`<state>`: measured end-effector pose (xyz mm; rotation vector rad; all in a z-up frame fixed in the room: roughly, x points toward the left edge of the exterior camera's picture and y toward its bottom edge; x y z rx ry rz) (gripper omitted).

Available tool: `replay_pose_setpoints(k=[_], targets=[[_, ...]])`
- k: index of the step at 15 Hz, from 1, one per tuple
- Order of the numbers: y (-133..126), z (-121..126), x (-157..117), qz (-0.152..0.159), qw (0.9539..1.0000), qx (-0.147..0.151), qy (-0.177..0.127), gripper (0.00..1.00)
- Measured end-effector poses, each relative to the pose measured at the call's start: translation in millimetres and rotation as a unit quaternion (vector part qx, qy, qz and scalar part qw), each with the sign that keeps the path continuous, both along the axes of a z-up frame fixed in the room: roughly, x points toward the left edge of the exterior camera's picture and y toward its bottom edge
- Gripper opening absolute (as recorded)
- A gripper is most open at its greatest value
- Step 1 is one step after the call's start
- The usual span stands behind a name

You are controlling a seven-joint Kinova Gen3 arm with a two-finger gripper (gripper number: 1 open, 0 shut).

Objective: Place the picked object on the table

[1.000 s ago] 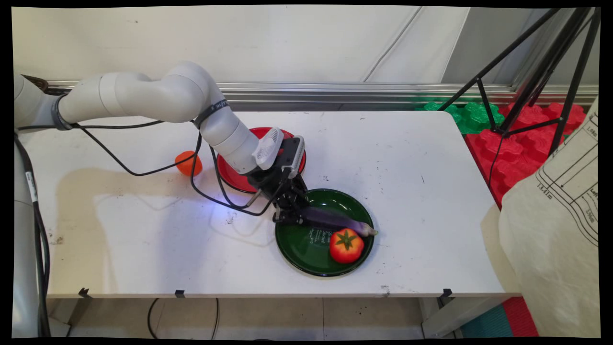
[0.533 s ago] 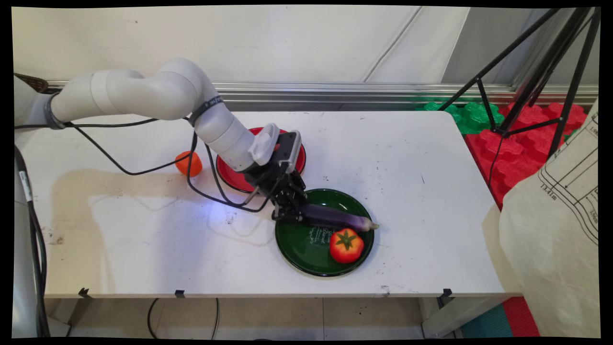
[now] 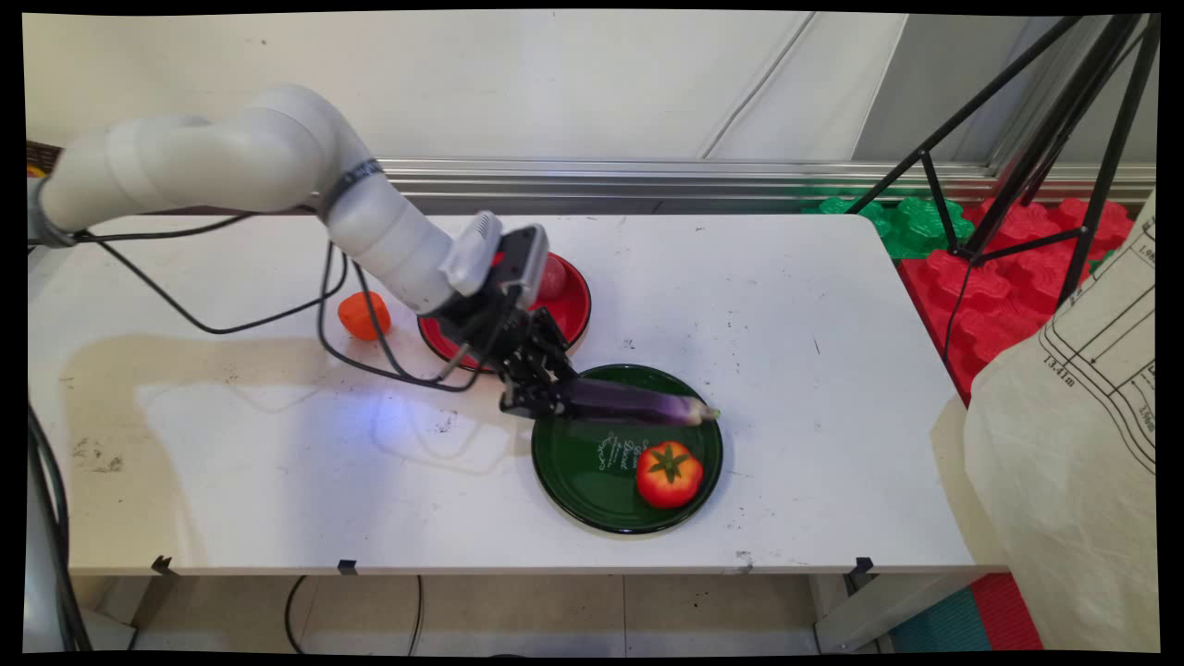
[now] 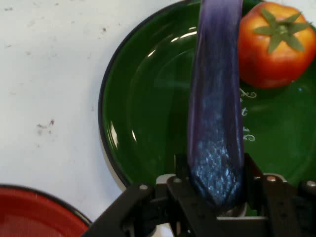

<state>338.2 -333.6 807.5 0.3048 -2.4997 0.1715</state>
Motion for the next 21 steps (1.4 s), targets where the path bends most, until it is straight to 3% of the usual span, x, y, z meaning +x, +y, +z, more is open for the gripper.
replay_pose_setpoints(k=[12, 21], targets=[[51, 63, 70, 0.049, 0.9985, 0.012, 0.023, 0.00], [86, 79, 149, 0.080, 0.9963, 0.026, -0.017, 0.00]])
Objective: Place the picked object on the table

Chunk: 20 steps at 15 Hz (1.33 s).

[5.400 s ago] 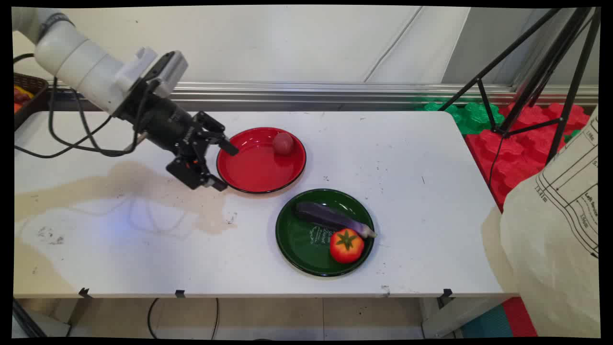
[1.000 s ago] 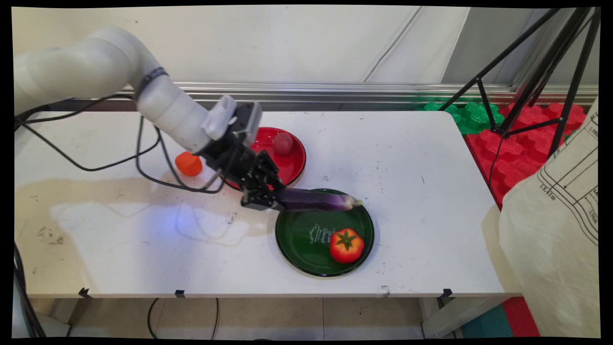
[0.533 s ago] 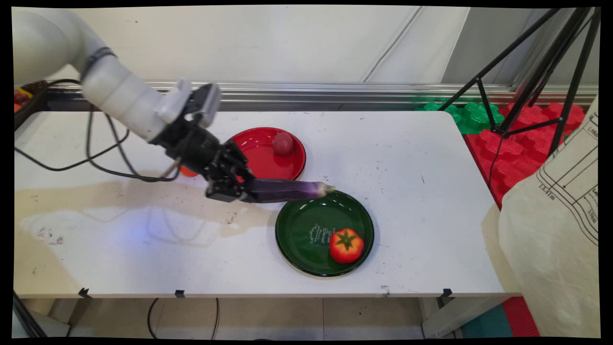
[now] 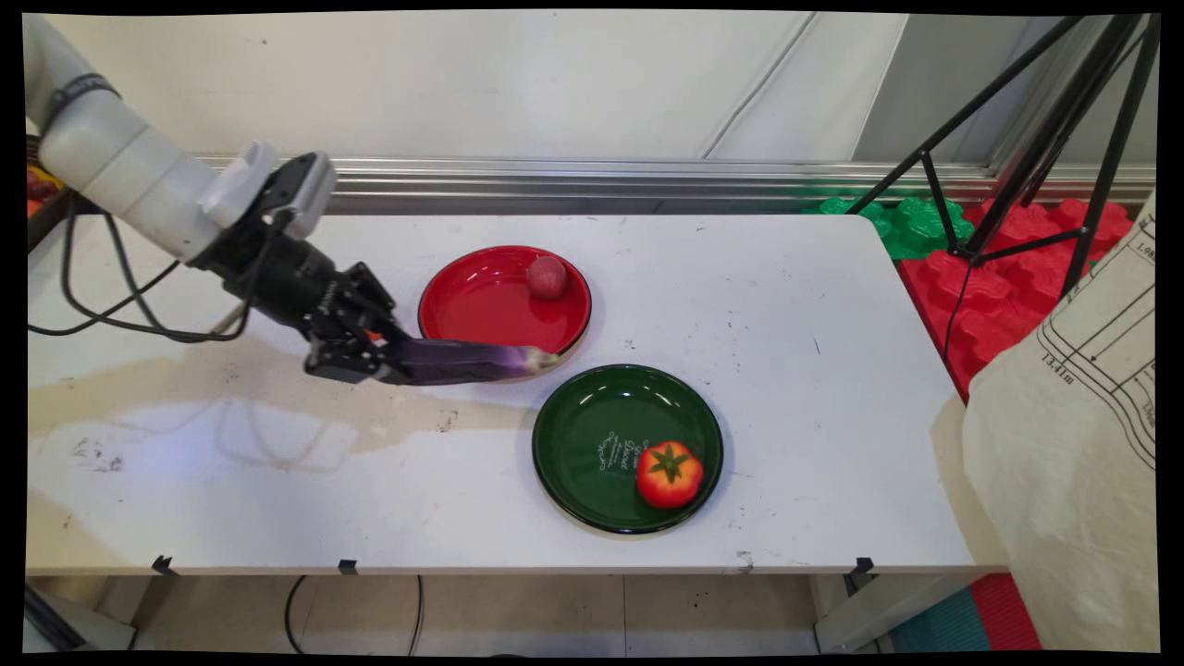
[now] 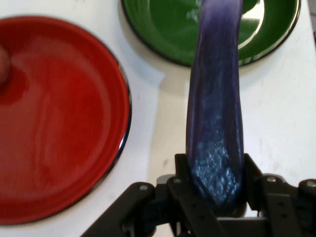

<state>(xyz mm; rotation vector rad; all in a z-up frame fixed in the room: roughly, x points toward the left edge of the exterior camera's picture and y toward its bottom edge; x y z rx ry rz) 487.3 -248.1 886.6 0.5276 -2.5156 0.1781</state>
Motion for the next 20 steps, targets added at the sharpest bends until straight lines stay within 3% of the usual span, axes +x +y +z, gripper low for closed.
replay_pose_setpoints(k=[9, 14, 20], targets=[[13, -12, 58, 0.011, 0.9981, 0.025, -0.055, 0.00], [23, -25, 83, 0.046, 0.9951, 0.052, -0.070, 0.00], [28, -52, 107, 0.101, 0.9882, 0.084, -0.080, 0.00]])
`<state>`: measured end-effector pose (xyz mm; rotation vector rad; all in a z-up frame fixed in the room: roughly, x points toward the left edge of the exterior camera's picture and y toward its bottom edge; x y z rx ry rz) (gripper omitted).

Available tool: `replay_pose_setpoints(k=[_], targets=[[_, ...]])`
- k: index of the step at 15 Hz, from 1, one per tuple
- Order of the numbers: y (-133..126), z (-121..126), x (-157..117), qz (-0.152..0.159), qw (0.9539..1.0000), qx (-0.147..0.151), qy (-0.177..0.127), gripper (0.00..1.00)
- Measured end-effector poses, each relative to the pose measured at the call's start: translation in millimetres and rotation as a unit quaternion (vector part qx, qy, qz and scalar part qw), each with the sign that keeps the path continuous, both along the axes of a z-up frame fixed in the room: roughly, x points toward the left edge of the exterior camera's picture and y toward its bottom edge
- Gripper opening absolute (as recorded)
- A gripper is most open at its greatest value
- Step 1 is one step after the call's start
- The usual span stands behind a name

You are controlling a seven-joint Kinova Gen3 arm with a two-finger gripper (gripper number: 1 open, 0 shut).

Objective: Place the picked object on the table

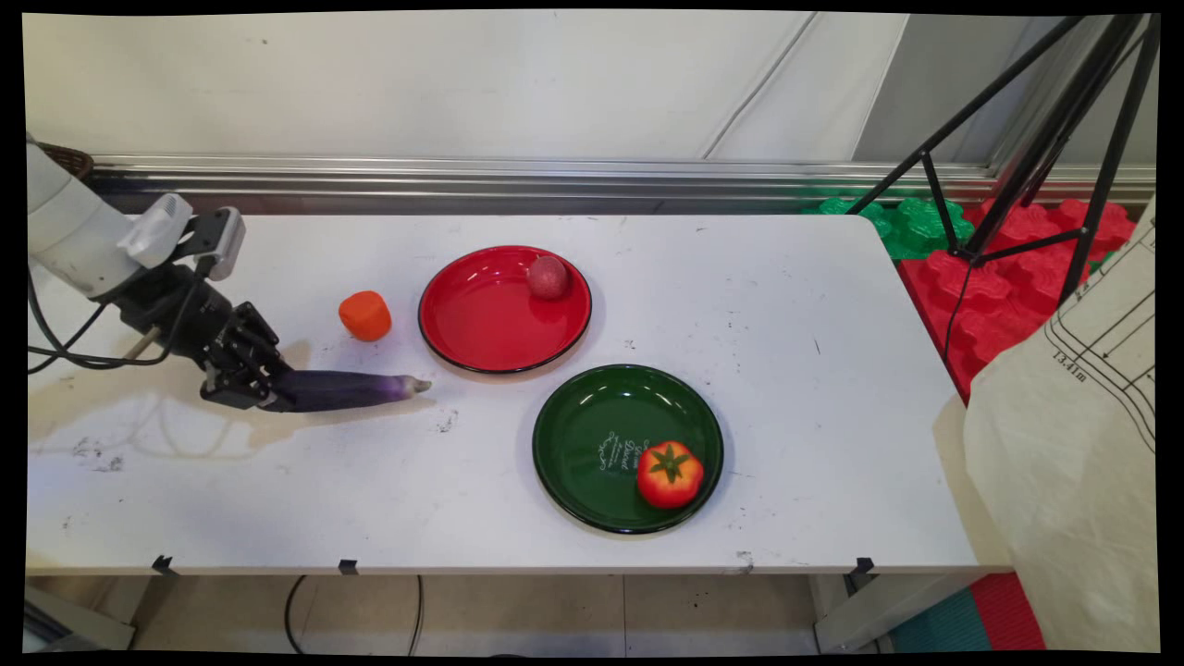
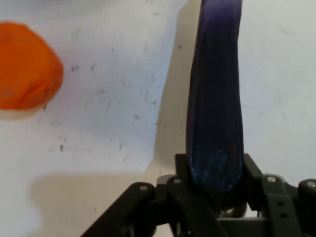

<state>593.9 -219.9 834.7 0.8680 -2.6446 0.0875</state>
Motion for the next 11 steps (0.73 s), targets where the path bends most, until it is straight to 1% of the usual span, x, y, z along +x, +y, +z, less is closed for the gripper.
replay_pose_setpoints(k=[5, 6, 11], targets=[[-4, -18, 8, 0.027, 0.9996, 0.012, -0.001, 0.00], [-4, -20, 9, 0.029, 0.9995, 0.013, 0.000, 1.00], [-7, -25, 13, 0.043, 0.9989, 0.019, 0.010, 1.00]])
